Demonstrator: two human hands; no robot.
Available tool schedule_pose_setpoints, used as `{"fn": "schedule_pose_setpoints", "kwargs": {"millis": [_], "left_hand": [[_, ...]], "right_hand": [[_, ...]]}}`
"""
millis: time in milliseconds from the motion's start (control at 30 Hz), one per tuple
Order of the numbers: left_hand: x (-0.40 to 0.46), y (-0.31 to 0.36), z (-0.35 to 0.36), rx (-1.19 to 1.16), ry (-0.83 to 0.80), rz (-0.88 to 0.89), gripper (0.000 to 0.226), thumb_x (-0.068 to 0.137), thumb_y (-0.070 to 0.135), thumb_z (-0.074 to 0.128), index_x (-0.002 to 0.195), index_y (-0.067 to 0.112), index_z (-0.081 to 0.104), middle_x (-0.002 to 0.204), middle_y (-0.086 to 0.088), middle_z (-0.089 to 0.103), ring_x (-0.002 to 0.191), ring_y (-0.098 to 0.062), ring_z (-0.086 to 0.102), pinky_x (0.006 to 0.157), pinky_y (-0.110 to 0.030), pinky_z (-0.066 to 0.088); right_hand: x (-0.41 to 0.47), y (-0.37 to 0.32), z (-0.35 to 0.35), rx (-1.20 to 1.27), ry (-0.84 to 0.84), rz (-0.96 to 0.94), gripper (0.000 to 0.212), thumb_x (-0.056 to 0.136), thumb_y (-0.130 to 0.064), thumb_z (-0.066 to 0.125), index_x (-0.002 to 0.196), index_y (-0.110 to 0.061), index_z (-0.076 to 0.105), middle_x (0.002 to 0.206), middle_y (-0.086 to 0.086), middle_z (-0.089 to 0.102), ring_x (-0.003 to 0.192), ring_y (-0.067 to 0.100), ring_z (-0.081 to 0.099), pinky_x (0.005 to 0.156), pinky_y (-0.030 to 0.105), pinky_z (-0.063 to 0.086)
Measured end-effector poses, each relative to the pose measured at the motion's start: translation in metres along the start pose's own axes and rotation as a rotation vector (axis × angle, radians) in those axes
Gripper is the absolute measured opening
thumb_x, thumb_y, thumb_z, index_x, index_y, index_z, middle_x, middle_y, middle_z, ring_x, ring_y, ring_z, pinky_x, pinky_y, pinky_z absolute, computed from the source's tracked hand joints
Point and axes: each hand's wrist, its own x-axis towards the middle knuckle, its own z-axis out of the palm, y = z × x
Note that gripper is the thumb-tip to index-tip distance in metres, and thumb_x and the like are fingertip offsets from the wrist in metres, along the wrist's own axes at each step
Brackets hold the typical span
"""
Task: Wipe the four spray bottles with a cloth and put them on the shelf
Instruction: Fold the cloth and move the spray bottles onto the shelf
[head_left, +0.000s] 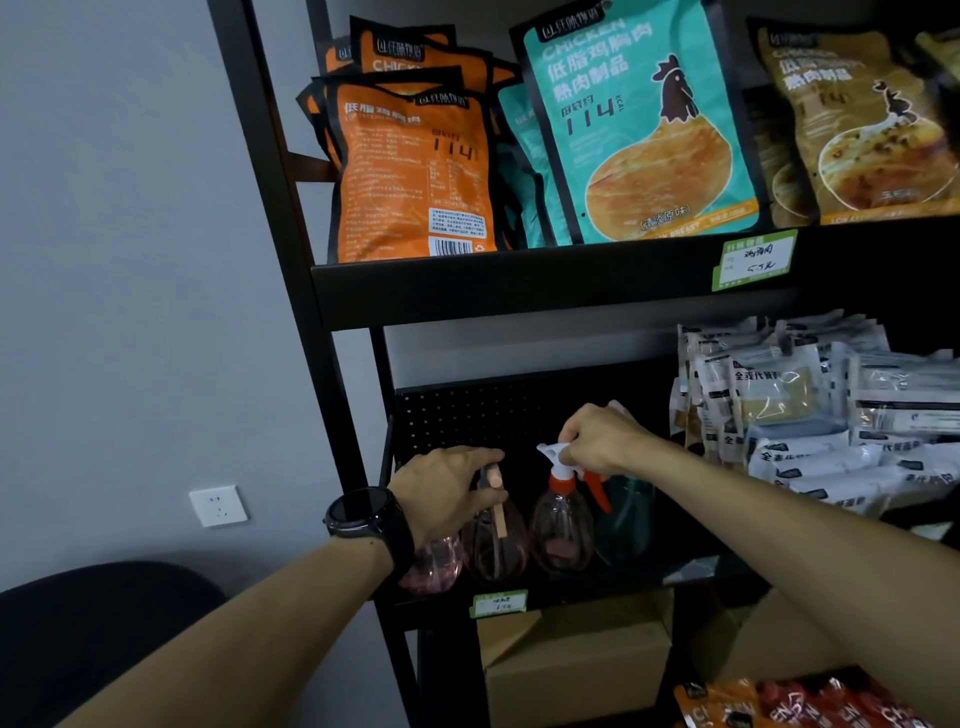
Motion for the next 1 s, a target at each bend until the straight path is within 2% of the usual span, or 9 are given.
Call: {"fn": "schedule_pose_setpoints", "kwargs": {"millis": [100,167,233,367,500,600,733,833,1000], "left_hand": [[0.000,0.000,0.000,0.003,-0.001,-0.005,0.057,0.097,0.052,0.051,0.149,0.032,0.039,0.150,0.003,0.049,0.134,-0.016,0.048,0.108,-0.031,0.040],[0.000,0.000,0.000,-0.002,-0.006,-0.007,0.057,0.098,0.052,0.051,0.149,0.031,0.039,0.150,0.003,0.049,0.134,-0.016,0.048,0.107,-0.030,0.039],[0.001,0.000,0.000,-0.008,-0.010,-0.009,0.057,0.098,0.051,0.051,0.149,0.031,0.039,0.149,0.002,0.049,0.133,-0.017,0.049,0.106,-0.029,0.040],[0.002,0.000,0.001,-0.009,-0.010,-0.013,0.056,0.098,0.050,0.051,0.150,0.031,0.039,0.150,0.003,0.048,0.133,-0.016,0.049,0.107,-0.030,0.040],[0.002,0.000,0.001,-0.003,-0.015,-0.004,0.056,0.098,0.049,0.051,0.150,0.030,0.039,0.150,0.003,0.048,0.133,-0.016,0.049,0.107,-0.031,0.041],[0.001,0.000,0.001,0.003,-0.012,-0.003,0.056,0.099,0.049,0.051,0.150,0.030,0.038,0.151,0.003,0.047,0.134,-0.016,0.049,0.107,-0.030,0.041],[0.001,0.001,-0.001,0.007,-0.028,-0.004,0.056,0.100,0.048,0.049,0.151,0.029,0.036,0.152,0.002,0.046,0.135,-0.016,0.047,0.108,-0.031,0.039],[0.000,0.002,-0.002,0.020,-0.026,-0.004,0.056,0.100,0.049,0.048,0.151,0.031,0.035,0.152,0.003,0.046,0.135,-0.016,0.047,0.109,-0.032,0.039],[-0.002,0.004,-0.001,0.069,-0.019,-0.011,0.057,0.099,0.052,0.046,0.151,0.034,0.033,0.153,0.005,0.045,0.133,-0.018,0.050,0.108,-0.036,0.040]], "right_hand": [[0.003,-0.001,0.002,0.008,0.015,0.020,0.021,0.087,-0.025,0.058,0.092,-0.012,0.073,0.091,0.006,0.073,0.107,0.010,0.053,0.117,0.033,0.022],[0.004,-0.002,0.003,-0.003,0.021,0.013,0.018,0.083,-0.024,0.058,0.078,-0.011,0.069,0.076,0.005,0.070,0.086,0.008,0.059,0.117,0.033,0.018],[0.004,-0.003,0.002,0.022,0.019,0.009,0.015,0.080,-0.020,0.060,0.069,-0.013,0.066,0.071,0.006,0.069,0.083,0.009,0.061,0.116,0.035,0.024],[0.002,-0.006,0.002,0.142,-0.028,0.033,0.019,0.084,-0.019,0.057,0.078,-0.008,0.071,0.080,0.009,0.074,0.074,0.013,0.070,0.114,0.035,0.032],[0.005,-0.008,0.003,0.201,-0.063,0.056,0.019,0.080,-0.017,0.057,0.081,-0.007,0.073,0.071,0.006,0.075,0.060,0.012,0.071,0.112,0.035,0.032],[0.004,-0.008,0.004,0.249,-0.092,0.083,0.019,0.078,-0.016,0.057,0.080,-0.006,0.074,0.066,0.003,0.074,0.059,0.013,0.072,0.115,0.034,0.028],[0.004,-0.008,0.006,0.288,-0.122,0.121,0.021,0.080,-0.018,0.056,0.086,-0.006,0.073,0.072,-0.004,0.075,0.062,0.011,0.073,0.118,0.032,0.020],[0.006,-0.008,0.006,0.330,-0.133,0.135,0.022,0.079,-0.019,0.057,0.086,-0.007,0.073,0.075,-0.007,0.076,0.066,0.009,0.073,0.118,0.031,0.021],[0.001,-0.011,0.005,0.372,-0.093,0.166,0.019,0.090,-0.022,0.059,0.094,-0.006,0.069,0.083,-0.004,0.077,0.066,0.009,0.073,0.115,0.024,0.000]]}}
